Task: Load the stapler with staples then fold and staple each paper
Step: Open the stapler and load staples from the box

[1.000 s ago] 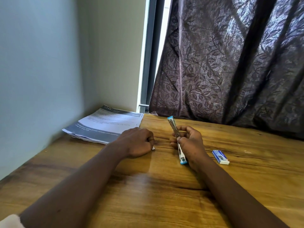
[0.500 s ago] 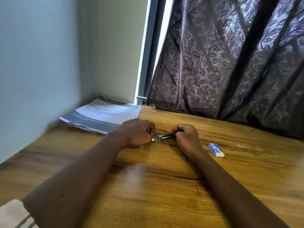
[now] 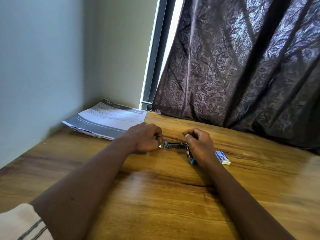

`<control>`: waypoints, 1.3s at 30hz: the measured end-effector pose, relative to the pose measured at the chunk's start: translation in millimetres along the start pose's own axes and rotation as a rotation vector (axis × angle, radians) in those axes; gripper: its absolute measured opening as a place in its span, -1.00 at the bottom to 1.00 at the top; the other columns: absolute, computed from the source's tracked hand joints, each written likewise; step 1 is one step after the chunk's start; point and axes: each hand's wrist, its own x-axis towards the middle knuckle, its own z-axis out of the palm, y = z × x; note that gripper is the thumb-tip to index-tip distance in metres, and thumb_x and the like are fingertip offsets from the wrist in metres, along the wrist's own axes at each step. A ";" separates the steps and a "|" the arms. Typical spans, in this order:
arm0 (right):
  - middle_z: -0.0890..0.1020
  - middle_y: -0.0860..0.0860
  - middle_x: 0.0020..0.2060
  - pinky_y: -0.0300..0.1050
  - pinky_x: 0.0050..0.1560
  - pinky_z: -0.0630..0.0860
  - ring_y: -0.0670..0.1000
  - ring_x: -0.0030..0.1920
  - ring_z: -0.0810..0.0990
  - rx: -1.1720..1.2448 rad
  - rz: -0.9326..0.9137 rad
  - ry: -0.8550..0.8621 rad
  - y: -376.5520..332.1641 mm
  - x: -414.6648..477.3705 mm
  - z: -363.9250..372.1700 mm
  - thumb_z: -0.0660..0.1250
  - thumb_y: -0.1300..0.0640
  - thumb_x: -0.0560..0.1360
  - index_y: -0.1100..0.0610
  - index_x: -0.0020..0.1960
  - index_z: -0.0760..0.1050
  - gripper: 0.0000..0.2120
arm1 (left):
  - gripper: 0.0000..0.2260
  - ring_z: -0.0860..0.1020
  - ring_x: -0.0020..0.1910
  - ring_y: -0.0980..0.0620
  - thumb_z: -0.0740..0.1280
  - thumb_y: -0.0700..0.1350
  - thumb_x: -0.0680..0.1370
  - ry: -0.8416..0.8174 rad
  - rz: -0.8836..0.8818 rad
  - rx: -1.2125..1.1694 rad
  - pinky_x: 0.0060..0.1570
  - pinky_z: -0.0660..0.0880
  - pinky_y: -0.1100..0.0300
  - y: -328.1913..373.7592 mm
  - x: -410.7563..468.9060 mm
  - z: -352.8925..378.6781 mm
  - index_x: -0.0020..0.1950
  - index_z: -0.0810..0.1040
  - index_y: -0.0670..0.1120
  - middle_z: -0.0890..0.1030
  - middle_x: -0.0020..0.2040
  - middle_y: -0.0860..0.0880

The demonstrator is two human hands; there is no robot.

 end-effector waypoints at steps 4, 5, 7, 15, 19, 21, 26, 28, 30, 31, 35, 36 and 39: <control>0.64 -0.08 -0.26 -0.16 -0.28 0.42 -0.08 -0.24 0.59 -0.206 -0.045 0.100 7.1 -8.5 -23.8 0.31 0.11 0.59 0.00 -0.08 0.59 -0.89 | -0.88 0.52 -0.04 0.08 0.35 0.03 0.59 0.165 0.052 0.019 -0.19 0.33 0.19 3.8 0.1 2.3 0.05 0.67 0.10 0.55 -0.10 0.14; 0.64 -0.09 -0.27 -0.13 -0.28 0.44 -0.07 -0.23 0.59 -0.292 -0.042 0.091 9.1 -13.3 -29.2 0.31 0.06 0.59 0.00 -0.09 0.59 -0.88 | -0.86 0.51 -0.03 0.09 0.36 0.04 0.59 0.174 0.061 0.031 -0.18 0.33 0.19 6.0 -0.1 2.5 0.08 0.69 0.09 0.53 -0.10 0.14; 0.64 -0.11 -0.27 -0.03 -0.24 0.54 -0.07 -0.22 0.59 -0.446 -0.015 0.065 11.5 -23.8 -36.4 0.30 -0.06 0.59 -0.01 -0.10 0.61 -0.81 | -0.85 0.49 -0.03 0.11 0.38 0.03 0.57 0.162 0.069 0.050 -0.20 0.31 0.21 9.8 -1.0 3.0 0.07 0.71 0.07 0.52 -0.10 0.15; 0.69 -0.18 -0.07 -0.02 0.04 0.61 -0.16 -0.07 0.61 -0.479 -0.033 -0.108 7.6 -42.9 -39.3 0.34 -0.08 0.57 -0.07 0.09 0.66 -0.81 | -0.89 0.53 -0.16 0.24 0.43 -0.05 0.52 0.127 0.104 -0.047 -0.21 0.37 0.27 19.6 -4.5 8.6 -0.03 0.76 0.03 0.64 -0.16 0.21; 0.68 -0.17 0.03 -0.11 0.05 0.57 -0.15 0.00 0.59 -0.506 -0.071 -0.107 7.6 -43.5 -37.6 0.34 -0.04 0.57 -0.05 0.15 0.66 -0.78 | -0.90 0.51 -0.18 0.32 0.45 -0.06 0.52 0.102 0.185 -0.069 -0.24 0.33 0.40 26.9 -6.4 12.8 -0.04 0.76 0.02 0.56 -0.24 0.29; 0.68 -0.16 -0.01 -0.08 0.03 0.59 -0.14 -0.03 0.60 -0.495 -0.060 -0.069 9.9 -41.4 -39.0 0.34 -0.03 0.57 -0.04 0.10 0.67 -0.82 | -0.91 0.50 -0.19 0.34 0.45 -0.05 0.53 0.104 0.201 -0.064 -0.25 0.28 0.45 29.0 -7.2 13.9 -0.03 0.76 0.02 0.54 -0.25 0.29; 0.64 -0.01 0.08 -0.02 0.11 0.50 0.06 0.13 0.54 -0.708 -0.017 0.280 17.8 -30.7 -58.2 0.30 -0.06 0.53 -0.02 0.08 0.62 -0.79 | -0.90 0.50 -0.15 0.33 0.45 -0.04 0.55 0.082 0.205 -0.078 -0.22 0.28 0.44 25.6 -6.9 14.8 0.00 0.75 0.02 0.54 -0.22 0.30; 0.55 0.06 0.22 0.07 0.24 0.39 0.14 0.28 0.44 -0.812 0.126 0.272 22.4 -29.5 -68.0 0.29 -0.14 0.53 0.02 0.20 0.58 -0.65 | -0.90 0.52 -0.13 0.32 0.45 -0.04 0.54 0.075 0.208 -0.087 -0.20 0.31 0.42 24.2 -5.9 15.4 0.00 0.75 0.03 0.57 -0.20 0.29; 0.48 0.12 0.28 0.13 0.29 0.34 0.19 0.34 0.37 -0.874 0.251 0.183 27.7 -29.4 -71.8 0.25 -0.25 0.53 0.08 0.27 0.54 -0.51 | -0.90 0.53 -0.13 0.31 0.45 -0.02 0.54 0.075 0.209 -0.091 -0.20 0.32 0.41 24.5 -5.7 16.3 -0.01 0.75 0.03 0.58 -0.20 0.28; 0.47 0.13 0.30 0.15 0.30 0.34 0.21 0.36 0.36 -0.891 0.284 0.143 30.9 -28.9 -71.8 0.21 -0.29 0.53 0.09 0.29 0.52 -0.46 | -0.90 0.53 -0.14 0.31 0.45 0.00 0.54 0.081 0.210 -0.093 -0.22 0.32 0.41 25.3 -5.7 16.7 -0.01 0.75 0.04 0.58 -0.21 0.28; 0.48 0.10 0.30 0.15 0.32 0.33 0.17 0.37 0.37 -0.958 0.277 0.072 36.3 -26.8 -66.4 0.19 -0.26 0.56 0.04 0.28 0.49 -0.53 | -0.86 0.56 -0.17 0.24 0.43 0.07 0.57 0.103 0.209 -0.101 -0.30 0.29 0.41 26.4 -5.7 17.8 -0.07 0.74 0.06 0.60 -0.23 0.24; 0.49 0.08 0.28 0.14 0.31 0.35 0.15 0.35 0.39 -0.961 0.253 0.076 36.4 -26.1 -65.2 0.22 -0.22 0.57 0.03 0.28 0.49 -0.58 | -0.83 0.57 -0.17 0.21 0.42 0.10 0.58 0.103 0.206 -0.101 -0.30 0.29 0.40 26.5 -5.5 18.2 -0.09 0.73 0.06 0.62 -0.22 0.20; 0.55 0.03 0.23 0.09 0.30 0.42 0.08 0.28 0.46 -0.889 0.134 0.096 33.4 -25.5 -62.4 0.28 -0.12 0.57 0.00 0.30 0.48 -0.65 | -0.76 0.59 -0.17 0.15 0.37 0.17 0.59 0.134 0.204 -0.112 -0.24 0.41 0.26 25.0 -4.0 19.7 -0.05 0.72 0.06 0.67 -0.18 0.12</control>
